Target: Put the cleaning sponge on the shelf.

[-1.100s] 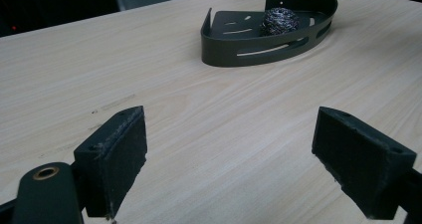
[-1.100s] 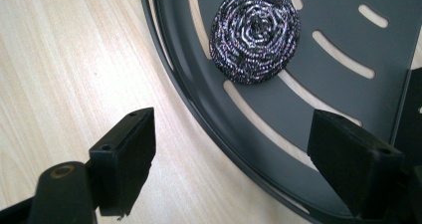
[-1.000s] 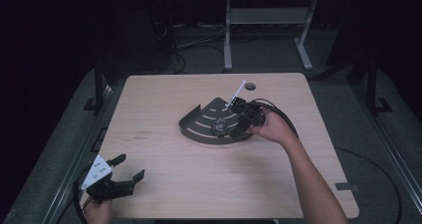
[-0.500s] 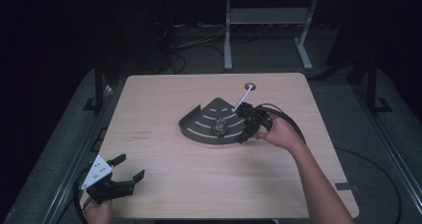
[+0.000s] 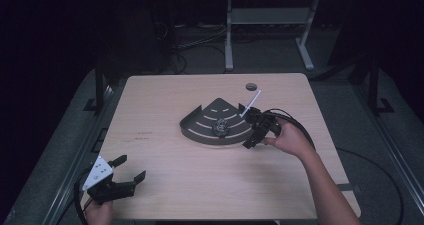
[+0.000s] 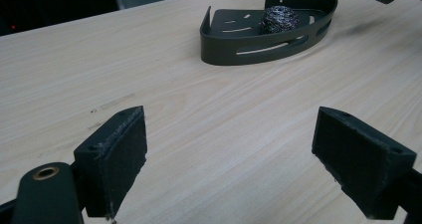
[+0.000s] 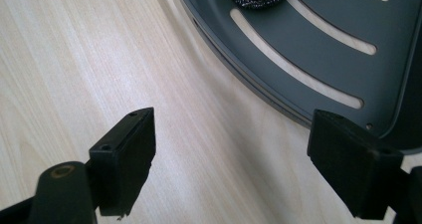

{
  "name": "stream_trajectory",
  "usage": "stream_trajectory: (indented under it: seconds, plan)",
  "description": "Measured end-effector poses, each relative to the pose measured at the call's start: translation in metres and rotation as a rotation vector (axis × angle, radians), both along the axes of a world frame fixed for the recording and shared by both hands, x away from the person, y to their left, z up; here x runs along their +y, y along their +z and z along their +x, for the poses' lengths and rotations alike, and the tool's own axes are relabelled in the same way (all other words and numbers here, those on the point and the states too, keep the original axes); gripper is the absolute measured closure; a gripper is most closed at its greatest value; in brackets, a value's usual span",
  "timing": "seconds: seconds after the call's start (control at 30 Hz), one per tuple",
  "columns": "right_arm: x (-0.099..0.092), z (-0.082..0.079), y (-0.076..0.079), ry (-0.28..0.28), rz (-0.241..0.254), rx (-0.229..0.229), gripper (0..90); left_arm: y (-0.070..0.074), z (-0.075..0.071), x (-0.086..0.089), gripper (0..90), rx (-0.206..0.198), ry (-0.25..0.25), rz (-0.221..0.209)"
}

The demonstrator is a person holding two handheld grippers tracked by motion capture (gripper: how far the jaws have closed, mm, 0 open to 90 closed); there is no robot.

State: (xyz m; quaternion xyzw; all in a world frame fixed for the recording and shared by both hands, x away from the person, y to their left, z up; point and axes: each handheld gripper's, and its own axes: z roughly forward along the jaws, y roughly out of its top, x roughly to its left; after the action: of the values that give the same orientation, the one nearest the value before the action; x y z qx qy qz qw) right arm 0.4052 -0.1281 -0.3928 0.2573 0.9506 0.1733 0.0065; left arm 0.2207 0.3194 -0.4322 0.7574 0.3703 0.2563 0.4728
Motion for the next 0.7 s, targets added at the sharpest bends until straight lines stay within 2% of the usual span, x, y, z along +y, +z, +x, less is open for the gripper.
stream_trajectory:
  seconds: [0.27,0.53,0.7]
  plan:
    - [-0.005,-0.005,0.002,0.001,0.013,-0.006,18.9,0.0,0.0,0.0,13.5,0.001,0.0,0.001]
    - [-0.012,-0.011,-0.005,-0.01,0.006,0.007,18.5,0.0,0.0,0.0,13.5,0.001,0.0,0.001]
    - [-0.019,-0.015,-0.009,-0.019,0.023,0.006,18.6,0.0,0.0,0.0,13.5,0.002,-0.001,-0.001]
